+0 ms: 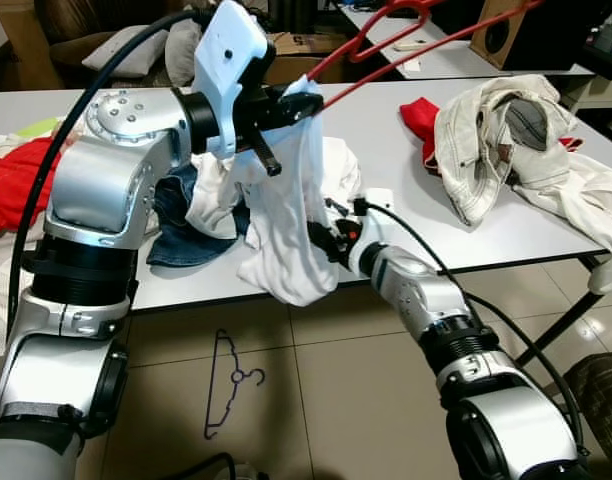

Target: Hang hanger

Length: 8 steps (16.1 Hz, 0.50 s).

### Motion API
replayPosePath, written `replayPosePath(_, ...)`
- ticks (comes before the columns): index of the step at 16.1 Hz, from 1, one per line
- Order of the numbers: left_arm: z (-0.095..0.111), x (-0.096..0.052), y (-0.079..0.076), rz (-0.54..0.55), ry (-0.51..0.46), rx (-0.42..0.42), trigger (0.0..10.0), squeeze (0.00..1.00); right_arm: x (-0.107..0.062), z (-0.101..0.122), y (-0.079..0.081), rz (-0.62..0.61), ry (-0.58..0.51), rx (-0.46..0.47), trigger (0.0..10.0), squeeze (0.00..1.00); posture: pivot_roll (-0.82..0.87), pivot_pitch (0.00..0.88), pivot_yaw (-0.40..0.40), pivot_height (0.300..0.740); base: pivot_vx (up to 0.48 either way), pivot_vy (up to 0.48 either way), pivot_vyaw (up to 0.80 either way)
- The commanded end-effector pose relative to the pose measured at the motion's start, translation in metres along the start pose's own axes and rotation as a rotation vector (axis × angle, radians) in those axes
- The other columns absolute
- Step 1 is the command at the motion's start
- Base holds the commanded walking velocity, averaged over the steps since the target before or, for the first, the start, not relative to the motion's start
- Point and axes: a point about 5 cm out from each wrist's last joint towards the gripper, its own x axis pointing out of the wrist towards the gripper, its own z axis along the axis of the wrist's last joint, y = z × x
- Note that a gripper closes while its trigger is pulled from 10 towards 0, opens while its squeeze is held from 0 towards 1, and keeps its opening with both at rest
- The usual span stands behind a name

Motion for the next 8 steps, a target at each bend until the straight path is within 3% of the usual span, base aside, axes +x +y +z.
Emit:
replayPosePath(1, 0.025, -0.008, 0.010, 0.039, -0.056, 0.066, 0.0, 0.00, -0.004, -0.002, -0.012, -0.047, 0.023, -0.017, 10.0, 0.00, 0.08, 0.000, -0.031, 0.740, 0.000, 0.000, 0.00)
replayPosePath(3, 0.026, -0.010, 0.013, 0.054, -0.057, 0.071, 0.0, 0.00, -0.005, -0.002, -0.014, -0.056, 0.029, -0.024, 10.0, 0.00, 0.08, 0.000, -0.031, 0.740, 0.000, 0.000, 0.00)
replayPosePath(5, 0.027, -0.033, 0.037, 0.165, -0.030, 0.136, 0.0, 0.00, -0.031, -0.003, -0.046, -0.147, 0.015, -0.038, 10.0, 0.00, 0.05, 0.000, -0.034, 0.740, 0.000, 0.000, 0.00)
replayPosePath(8, 0.021, -0.042, 0.041, 0.180, -0.016, 0.139, 0.0, 0.00, -0.054, -0.002, -0.069, -0.215, 0.003, -0.050, 10.0, 0.00, 0.01, 0.000, -0.021, 0.740, 0.000, 0.000, 0.00)
